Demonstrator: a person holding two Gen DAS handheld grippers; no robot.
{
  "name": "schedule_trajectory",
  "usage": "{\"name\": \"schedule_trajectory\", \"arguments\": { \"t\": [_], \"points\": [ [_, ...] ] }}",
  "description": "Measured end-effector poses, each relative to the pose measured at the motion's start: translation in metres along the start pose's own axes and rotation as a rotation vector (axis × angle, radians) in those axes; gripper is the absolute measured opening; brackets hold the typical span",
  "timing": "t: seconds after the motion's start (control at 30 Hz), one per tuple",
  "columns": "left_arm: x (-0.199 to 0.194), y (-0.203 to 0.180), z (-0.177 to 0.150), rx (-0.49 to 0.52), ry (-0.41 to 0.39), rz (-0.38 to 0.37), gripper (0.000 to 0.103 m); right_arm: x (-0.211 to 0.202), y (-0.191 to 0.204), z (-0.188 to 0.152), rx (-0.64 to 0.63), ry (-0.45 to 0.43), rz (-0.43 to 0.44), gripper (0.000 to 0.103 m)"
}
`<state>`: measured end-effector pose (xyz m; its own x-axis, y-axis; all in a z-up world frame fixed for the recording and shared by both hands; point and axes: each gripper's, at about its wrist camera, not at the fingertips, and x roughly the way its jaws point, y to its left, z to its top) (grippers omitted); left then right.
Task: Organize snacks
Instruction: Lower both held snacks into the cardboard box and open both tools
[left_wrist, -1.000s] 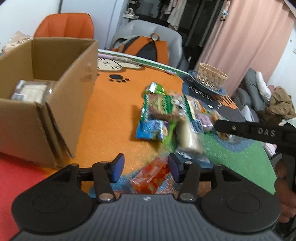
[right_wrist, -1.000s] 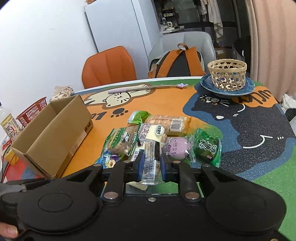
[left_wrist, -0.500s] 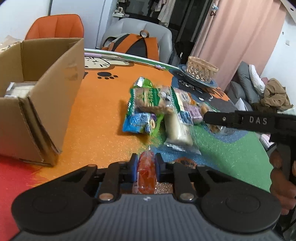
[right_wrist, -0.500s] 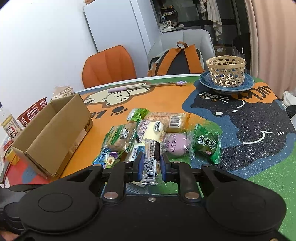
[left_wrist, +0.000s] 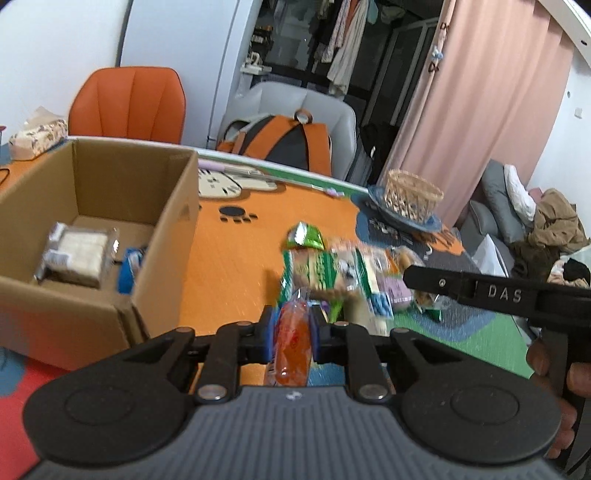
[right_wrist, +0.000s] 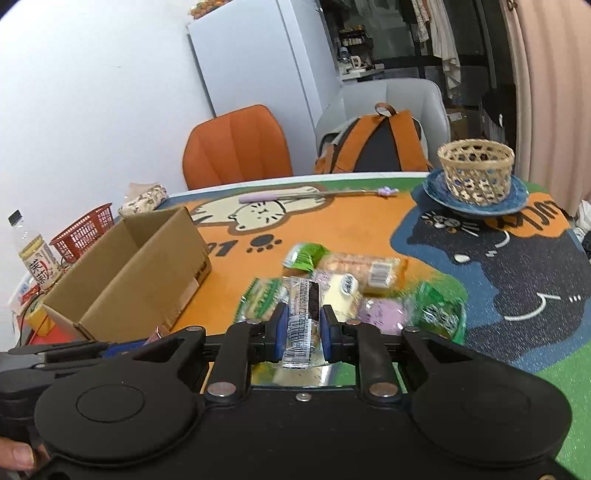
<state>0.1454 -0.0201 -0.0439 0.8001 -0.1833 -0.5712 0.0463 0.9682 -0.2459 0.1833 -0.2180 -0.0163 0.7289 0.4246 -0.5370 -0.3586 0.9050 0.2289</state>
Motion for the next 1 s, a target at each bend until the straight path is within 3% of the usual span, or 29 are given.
{"name": "schedule_trajectory", "arguments": {
  "t": [0.5, 1.0],
  "points": [
    [-0.042, 0.035, 0.036, -0.057, -0.145, 0.073, 0.018, 0.015, 0.057, 0.026, -0.087, -0.035, 0.111, 0.02],
    [-0.061, 0.095, 0.048, -0.151, -0.204, 0.172, 0.018, 0.03, 0.115, 0.039, -0.164, -0.049, 0.196, 0.02]
  ]
}}
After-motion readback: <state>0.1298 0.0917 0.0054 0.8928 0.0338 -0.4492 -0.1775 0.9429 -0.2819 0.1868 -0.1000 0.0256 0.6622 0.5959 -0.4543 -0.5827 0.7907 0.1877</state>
